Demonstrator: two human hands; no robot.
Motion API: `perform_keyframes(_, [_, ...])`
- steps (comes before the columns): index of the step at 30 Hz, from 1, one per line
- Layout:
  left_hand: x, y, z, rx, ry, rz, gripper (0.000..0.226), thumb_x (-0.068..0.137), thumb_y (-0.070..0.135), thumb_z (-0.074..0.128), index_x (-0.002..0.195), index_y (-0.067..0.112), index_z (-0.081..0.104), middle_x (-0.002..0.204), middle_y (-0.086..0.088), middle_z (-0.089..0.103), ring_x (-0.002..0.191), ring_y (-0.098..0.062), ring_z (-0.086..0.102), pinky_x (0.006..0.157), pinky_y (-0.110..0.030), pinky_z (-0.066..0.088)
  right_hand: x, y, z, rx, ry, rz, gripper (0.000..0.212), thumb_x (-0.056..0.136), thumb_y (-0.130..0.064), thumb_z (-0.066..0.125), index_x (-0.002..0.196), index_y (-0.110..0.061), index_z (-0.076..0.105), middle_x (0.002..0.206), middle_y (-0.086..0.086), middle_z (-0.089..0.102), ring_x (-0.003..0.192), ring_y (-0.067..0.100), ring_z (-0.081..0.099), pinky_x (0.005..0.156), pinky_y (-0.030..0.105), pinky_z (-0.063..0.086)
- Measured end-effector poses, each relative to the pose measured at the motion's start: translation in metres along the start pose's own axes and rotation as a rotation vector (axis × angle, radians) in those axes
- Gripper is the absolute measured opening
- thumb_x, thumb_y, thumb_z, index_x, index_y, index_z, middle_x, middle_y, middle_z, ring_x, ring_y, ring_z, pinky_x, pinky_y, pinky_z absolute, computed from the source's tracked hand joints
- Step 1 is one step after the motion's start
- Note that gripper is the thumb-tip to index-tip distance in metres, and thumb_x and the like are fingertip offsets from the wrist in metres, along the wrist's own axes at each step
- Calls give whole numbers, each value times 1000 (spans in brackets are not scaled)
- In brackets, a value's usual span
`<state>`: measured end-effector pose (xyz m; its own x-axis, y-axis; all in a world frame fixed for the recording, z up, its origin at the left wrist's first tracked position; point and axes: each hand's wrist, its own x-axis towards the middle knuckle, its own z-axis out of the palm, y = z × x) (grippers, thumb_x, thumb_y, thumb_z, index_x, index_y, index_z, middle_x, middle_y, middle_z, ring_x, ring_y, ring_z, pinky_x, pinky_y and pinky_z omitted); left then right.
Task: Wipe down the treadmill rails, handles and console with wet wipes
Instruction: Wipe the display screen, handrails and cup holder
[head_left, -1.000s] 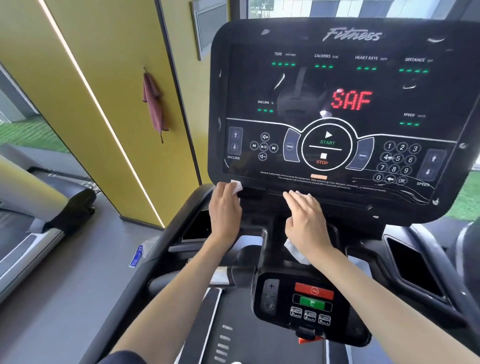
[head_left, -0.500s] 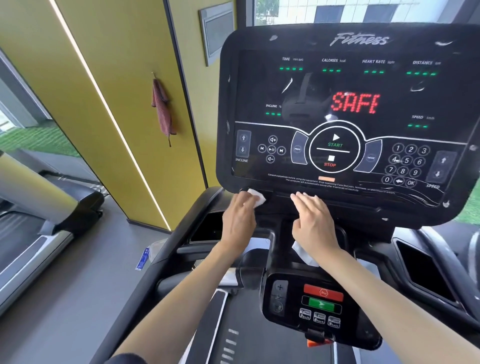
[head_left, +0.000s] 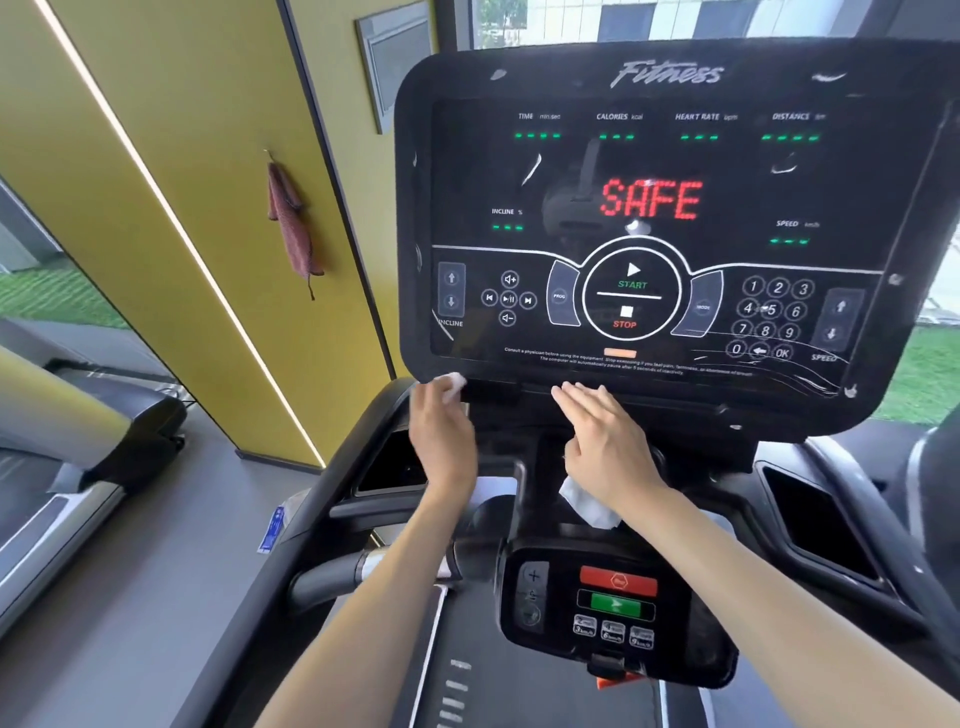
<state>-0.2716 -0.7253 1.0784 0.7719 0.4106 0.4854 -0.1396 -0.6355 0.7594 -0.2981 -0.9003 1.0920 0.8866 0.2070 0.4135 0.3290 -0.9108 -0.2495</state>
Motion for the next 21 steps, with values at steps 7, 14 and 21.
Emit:
perform_keyframes(7, [-27, 39, 28, 6, -247, 397, 24, 82, -4, 55, 95, 12, 67, 88, -2, 59, 74, -19, 59, 63, -27, 46, 0, 2, -1, 22, -28, 6, 63, 65, 13, 63, 127, 5, 56, 129, 18, 59, 125, 33, 52, 110, 39, 27])
perform_keyframes(14, [-9, 25, 7, 34, -26, -49, 25, 80, -15, 55, 90, 5, 66, 89, -10, 61, 78, -28, 57, 63, -18, 27, 0, -4, -3, 18, -31, 7, 61, 74, 9, 60, 133, 2, 51, 136, 15, 54, 131, 29, 47, 113, 34, 21])
perform_keyframes(21, [-24, 33, 20, -38, -181, 165, 26, 78, -11, 60, 91, 8, 71, 85, -7, 63, 76, -23, 59, 66, -23, 40, -18, 27, -20, -53, -8, -14, 67, 71, 15, 59, 136, 5, 46, 145, 19, 43, 139, 28, 35, 117, 38, 18])
